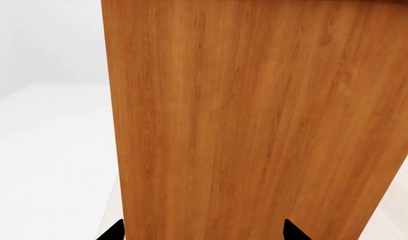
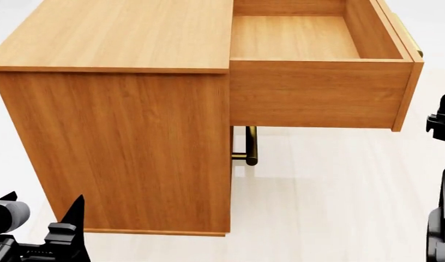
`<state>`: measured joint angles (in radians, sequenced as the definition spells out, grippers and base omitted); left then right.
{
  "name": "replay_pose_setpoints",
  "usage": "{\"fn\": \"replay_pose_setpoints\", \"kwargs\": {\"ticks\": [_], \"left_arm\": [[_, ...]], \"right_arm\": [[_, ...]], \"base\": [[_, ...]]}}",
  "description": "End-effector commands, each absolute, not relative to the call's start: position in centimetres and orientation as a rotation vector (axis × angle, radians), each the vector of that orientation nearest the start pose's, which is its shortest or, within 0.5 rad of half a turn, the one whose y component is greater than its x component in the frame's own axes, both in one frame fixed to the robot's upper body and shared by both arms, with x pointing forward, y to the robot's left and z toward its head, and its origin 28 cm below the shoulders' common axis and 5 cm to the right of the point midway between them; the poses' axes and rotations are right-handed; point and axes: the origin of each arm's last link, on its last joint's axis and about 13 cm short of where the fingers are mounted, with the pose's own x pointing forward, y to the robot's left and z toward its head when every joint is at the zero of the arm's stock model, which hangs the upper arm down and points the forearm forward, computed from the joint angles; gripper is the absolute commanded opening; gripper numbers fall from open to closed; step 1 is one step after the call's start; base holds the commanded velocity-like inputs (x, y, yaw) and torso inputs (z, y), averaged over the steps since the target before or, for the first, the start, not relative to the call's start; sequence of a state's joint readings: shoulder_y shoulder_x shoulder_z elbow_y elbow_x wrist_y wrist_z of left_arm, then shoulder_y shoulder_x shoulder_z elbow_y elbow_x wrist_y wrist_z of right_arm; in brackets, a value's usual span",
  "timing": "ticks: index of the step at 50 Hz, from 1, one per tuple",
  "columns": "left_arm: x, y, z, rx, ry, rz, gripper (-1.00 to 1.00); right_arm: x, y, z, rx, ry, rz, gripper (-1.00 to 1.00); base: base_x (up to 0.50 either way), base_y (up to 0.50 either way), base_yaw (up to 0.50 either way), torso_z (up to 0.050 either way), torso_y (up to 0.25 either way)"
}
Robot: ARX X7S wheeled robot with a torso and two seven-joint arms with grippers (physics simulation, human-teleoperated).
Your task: Close the top drawer of the cabinet.
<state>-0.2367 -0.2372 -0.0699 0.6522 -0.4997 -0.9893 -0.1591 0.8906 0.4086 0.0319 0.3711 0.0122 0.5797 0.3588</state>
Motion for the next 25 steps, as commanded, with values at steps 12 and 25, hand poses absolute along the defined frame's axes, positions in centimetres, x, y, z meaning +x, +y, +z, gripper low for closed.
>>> {"fn": "replay_pose_setpoints", "kwargs": {"ticks": [12,25], "left_arm": [[21.4,23.3,13.6,-0.084,0.118,-0.102,1.00],[21.2,23.6,13.6,-0.092,0.115,-0.095,1.00]], "right_arm": [[41.6,-19.0,19.1,-0.298,0.006,-0.538,1.00],[42.2,-13.9,16.5,-0.346,-0.011,-0.374,1.00]], "base": [[0.00,0.00,0.00,0.000,0.000],[0.00,0.00,0.00,0.000,0.000]]}}
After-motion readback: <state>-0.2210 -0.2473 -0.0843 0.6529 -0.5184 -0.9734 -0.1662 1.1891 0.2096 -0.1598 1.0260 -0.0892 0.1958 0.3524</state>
